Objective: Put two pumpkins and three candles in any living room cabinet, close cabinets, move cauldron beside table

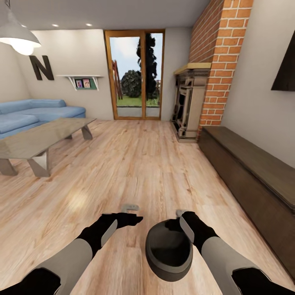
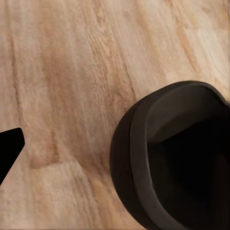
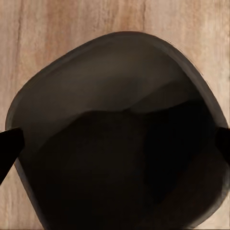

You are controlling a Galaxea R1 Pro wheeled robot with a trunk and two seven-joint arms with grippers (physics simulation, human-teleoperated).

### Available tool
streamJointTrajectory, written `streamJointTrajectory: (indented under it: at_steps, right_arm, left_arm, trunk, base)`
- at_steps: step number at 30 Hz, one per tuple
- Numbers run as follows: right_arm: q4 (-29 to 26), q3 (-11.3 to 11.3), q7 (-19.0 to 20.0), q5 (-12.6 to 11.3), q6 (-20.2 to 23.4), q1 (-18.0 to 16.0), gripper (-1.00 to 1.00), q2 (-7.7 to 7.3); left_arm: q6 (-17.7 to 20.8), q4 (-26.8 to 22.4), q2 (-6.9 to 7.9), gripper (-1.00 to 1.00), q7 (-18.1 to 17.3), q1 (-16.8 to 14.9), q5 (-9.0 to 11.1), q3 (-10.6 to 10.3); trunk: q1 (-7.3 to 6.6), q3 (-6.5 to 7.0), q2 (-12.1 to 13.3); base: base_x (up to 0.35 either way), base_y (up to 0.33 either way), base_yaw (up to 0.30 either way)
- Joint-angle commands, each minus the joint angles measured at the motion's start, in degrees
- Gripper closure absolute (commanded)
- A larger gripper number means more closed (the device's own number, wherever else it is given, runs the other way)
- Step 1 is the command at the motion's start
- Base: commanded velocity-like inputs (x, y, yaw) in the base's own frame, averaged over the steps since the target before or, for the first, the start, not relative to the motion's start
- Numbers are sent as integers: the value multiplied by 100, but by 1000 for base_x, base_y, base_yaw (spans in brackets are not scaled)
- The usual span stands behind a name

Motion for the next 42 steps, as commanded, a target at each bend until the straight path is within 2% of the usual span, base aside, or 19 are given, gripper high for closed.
streamJointTrajectory:
  at_steps: [1, 5, 6, 9, 14, 21, 30, 42]
  right_arm:
    - [-7, 46, -108, -62, 24, -3, -100, -3]
    - [-9, 49, -480, -70, 23, -3, -100, -3]
    - [-8, 50, -635, -73, 29, -3, -100, -3]
    - [-12, 51, -702, -72, 39, -3, -100, -3]
    - [-14, 58, -717, -58, 46, -3, -100, -4]
    - [-10, 79, -721, -45, 54, -3, -100, -3]
    - [127, 93, -721, -39, 65, -3, -100, -3]
    - [232, 95, -722, -39, 52, -3, -100, -3]
  left_arm:
    - [29, -8, 2, -100, 2, -2, 32, -21]
    - [31, -1, -8, -100, -5, -3, 32, -103]
    - [37, 4, -15, -100, -7, -3, 32, -256]
    - [44, 9, -35, -100, -16, -2, 38, -365]
    - [49, 87, -132, -100, -17, -3, 41, -390]
    - [63, 131, -171, -100, -31, -2, 41, -394]
    - [517, 125, -246, -100, -2, -1, 41, -394]
    - [536, 125, -256, -100, -47, -2, 41, -396]
  trunk:
    - [-1, -6, -2]
    - [-1, -6, -2]
    - [-1, -6, -2]
    - [-1, -6, -2]
    - [-1, -6, -2]
    - [17, -161, -12]
    - [40, -360, -24]
    - [71, -625, -40]
  base:
    - [28, 28, -238]
    - [15, 15, -161]
    - [2, 2, -27]
    - [1, 1, -13]
    - [0, 0, -74]
    - [0, 0, -104]
    - [0, 0, -6]
    - [0, 0, -5]
